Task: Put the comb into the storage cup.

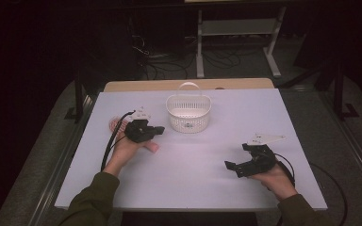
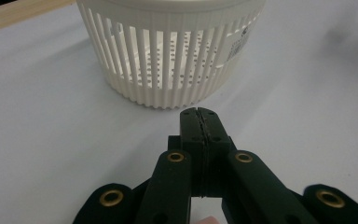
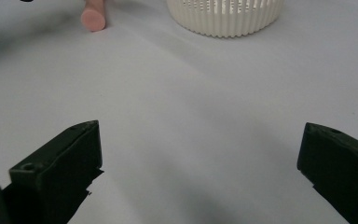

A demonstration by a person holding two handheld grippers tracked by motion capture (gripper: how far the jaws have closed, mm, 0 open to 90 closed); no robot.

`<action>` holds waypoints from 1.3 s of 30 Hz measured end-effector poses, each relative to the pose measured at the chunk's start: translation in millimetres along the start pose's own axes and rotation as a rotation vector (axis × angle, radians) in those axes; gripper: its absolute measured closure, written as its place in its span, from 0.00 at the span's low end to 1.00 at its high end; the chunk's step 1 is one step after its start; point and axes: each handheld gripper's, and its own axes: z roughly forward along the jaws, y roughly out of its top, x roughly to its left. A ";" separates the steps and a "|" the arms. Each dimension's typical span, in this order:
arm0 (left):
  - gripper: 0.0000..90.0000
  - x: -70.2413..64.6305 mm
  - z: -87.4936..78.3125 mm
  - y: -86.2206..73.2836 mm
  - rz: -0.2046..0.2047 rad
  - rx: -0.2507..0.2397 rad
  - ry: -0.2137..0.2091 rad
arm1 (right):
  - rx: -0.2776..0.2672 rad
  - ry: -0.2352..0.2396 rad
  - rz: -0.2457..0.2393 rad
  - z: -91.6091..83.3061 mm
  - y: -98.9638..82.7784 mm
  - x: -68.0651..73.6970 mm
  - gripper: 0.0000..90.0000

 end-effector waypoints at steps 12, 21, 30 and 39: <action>1.00 -4.8 11.9 -4.4 0.023 0.113 0.009 | -0.002 0.000 0.006 -1.1 -0.1 -0.7 0.00; 1.00 -6.5 14.8 -6.2 0.033 0.177 0.020 | 0.000 -0.002 0.006 -1.0 -0.2 -0.7 0.00; 1.00 -6.7 18.4 -8.8 0.032 0.222 0.010 | 0.001 -0.002 0.005 -1.1 -0.3 -0.6 0.00; 1.00 -6.7 18.6 -10.0 0.030 0.246 0.006 | 0.002 -0.004 0.005 -1.3 -0.3 -0.7 0.00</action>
